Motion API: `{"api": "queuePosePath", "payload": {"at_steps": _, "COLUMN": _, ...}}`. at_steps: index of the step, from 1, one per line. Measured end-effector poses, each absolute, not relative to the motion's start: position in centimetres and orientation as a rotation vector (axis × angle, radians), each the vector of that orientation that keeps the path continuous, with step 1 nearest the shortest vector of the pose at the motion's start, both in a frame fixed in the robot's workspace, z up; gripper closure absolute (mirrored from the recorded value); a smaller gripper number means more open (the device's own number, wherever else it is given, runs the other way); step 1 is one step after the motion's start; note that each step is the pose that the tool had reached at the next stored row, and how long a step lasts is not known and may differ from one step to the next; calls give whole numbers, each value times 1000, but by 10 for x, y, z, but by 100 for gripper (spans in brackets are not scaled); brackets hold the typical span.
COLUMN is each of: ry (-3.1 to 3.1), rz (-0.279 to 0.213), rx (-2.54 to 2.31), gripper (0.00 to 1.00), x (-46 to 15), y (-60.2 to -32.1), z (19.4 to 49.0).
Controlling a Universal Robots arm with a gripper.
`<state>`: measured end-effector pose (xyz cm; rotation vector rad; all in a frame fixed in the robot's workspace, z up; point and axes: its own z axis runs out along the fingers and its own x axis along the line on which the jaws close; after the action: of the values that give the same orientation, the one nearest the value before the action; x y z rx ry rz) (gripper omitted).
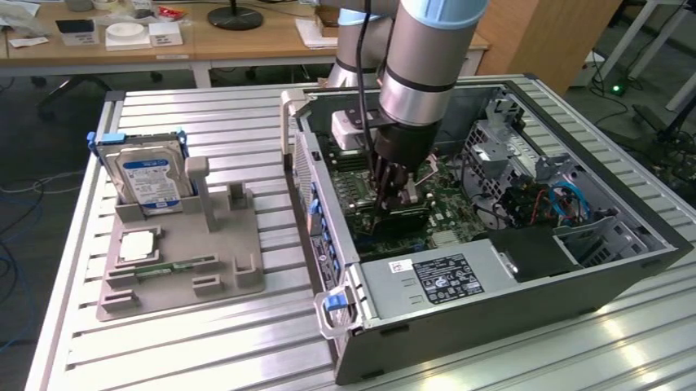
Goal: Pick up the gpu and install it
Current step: 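Press down on the gpu until it lock into place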
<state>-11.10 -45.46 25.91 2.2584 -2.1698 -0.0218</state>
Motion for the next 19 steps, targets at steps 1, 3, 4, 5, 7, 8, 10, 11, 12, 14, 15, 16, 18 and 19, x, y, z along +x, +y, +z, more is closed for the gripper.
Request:
{"api": "queuePosePath", "payload": {"at_steps": 1, "ry": -2169, "rz": -23, "rx": 2259, "gripper": 89, "x": -111, "y": -454, "z": 260}}
{"api": "queuePosePath", "payload": {"at_steps": 3, "ry": -2174, "rz": -29, "rx": 2265, "gripper": 89, "x": -111, "y": -453, "z": 261}}
{"api": "queuePosePath", "payload": {"at_steps": 4, "ry": -2175, "rz": -32, "rx": 2267, "gripper": 89, "x": -111, "y": -453, "z": 262}}
{"api": "queuePosePath", "payload": {"at_steps": 5, "ry": -2175, "rz": -33, "rx": 2267, "gripper": 89, "x": -111, "y": -453, "z": 264}}
{"api": "queuePosePath", "payload": {"at_steps": 7, "ry": -2175, "rz": -35, "rx": 2268, "gripper": 89, "x": -111, "y": -453, "z": 267}}
{"api": "queuePosePath", "payload": {"at_steps": 8, "ry": -2175, "rz": -36, "rx": 2268, "gripper": 89, "x": -111, "y": -453, "z": 268}}
{"api": "queuePosePath", "payload": {"at_steps": 10, "ry": -2176, "rz": -36, "rx": 2269, "gripper": 89, "x": -111, "y": -453, "z": 268}}
{"api": "queuePosePath", "payload": {"at_steps": 11, "ry": -2175, "rz": -36, "rx": 2268, "gripper": 89, "x": -111, "y": -453, "z": 269}}
{"api": "queuePosePath", "payload": {"at_steps": 12, "ry": -2175, "rz": -36, "rx": 2269, "gripper": 89, "x": -112, "y": -453, "z": 269}}
{"api": "queuePosePath", "payload": {"at_steps": 14, "ry": -2175, "rz": -36, "rx": 2269, "gripper": 89, "x": -116, "y": -453, "z": 268}}
{"api": "queuePosePath", "payload": {"at_steps": 15, "ry": -2175, "rz": -36, "rx": 2270, "gripper": 89, "x": -117, "y": -453, "z": 267}}
{"api": "queuePosePath", "payload": {"at_steps": 16, "ry": -2174, "rz": -36, "rx": 2270, "gripper": 89, "x": -118, "y": -453, "z": 267}}
{"api": "queuePosePath", "payload": {"at_steps": 18, "ry": -2174, "rz": -36, "rx": 2270, "gripper": 89, "x": -119, "y": -453, "z": 266}}
{"api": "queuePosePath", "payload": {"at_steps": 19, "ry": -2173, "rz": -36, "rx": 2270, "gripper": 89, "x": -120, "y": -453, "z": 265}}
